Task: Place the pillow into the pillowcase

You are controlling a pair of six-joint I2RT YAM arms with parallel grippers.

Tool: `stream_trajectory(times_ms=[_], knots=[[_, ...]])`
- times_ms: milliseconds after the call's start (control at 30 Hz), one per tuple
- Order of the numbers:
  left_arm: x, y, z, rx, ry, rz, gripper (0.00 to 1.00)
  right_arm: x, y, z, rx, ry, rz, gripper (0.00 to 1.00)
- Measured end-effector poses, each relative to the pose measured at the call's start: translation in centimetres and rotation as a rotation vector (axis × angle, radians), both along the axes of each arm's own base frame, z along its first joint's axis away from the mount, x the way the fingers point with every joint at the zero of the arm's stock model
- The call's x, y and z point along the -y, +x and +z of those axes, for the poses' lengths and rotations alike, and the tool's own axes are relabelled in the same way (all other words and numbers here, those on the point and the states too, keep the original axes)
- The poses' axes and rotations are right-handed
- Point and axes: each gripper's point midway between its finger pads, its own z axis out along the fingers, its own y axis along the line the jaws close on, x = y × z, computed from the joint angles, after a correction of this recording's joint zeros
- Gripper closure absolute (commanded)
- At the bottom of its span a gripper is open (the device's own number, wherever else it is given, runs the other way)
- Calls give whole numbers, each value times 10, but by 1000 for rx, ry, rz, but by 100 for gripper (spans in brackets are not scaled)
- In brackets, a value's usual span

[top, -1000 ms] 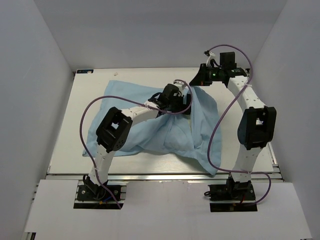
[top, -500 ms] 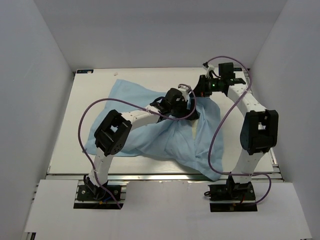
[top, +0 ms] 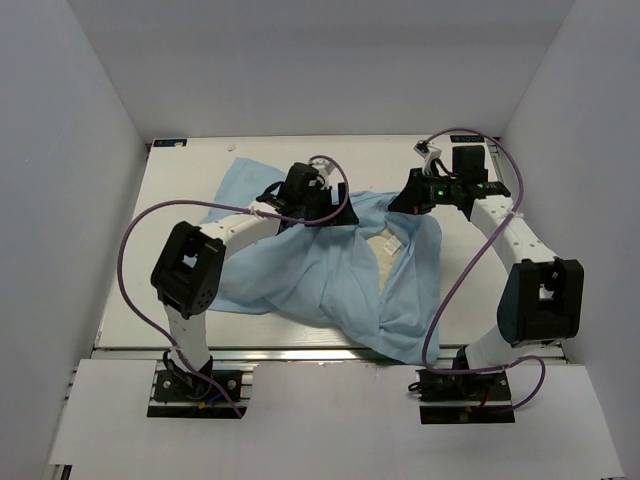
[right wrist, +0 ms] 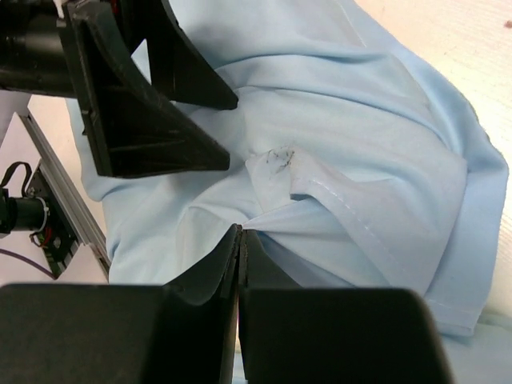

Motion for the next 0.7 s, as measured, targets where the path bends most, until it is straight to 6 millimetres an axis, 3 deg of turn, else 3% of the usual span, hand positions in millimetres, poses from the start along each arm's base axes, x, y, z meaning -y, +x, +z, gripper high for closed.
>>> stream_trajectory(times_ms=[300,500,600,700], knots=[[13,-29,9,-44,-61,-114,2,-11,-5,-6,-9,-14,22,100],[11,-50,56,11,-100,-178,2,-33,-8,-29,-49,-48,63,100],[3,-62,81,67,-90,-205,2,-34,-6,-35,-64,-53,60,100],[-3,-72,92,112,-49,-224,2,-33,-3,-33,-52,-51,52,100]])
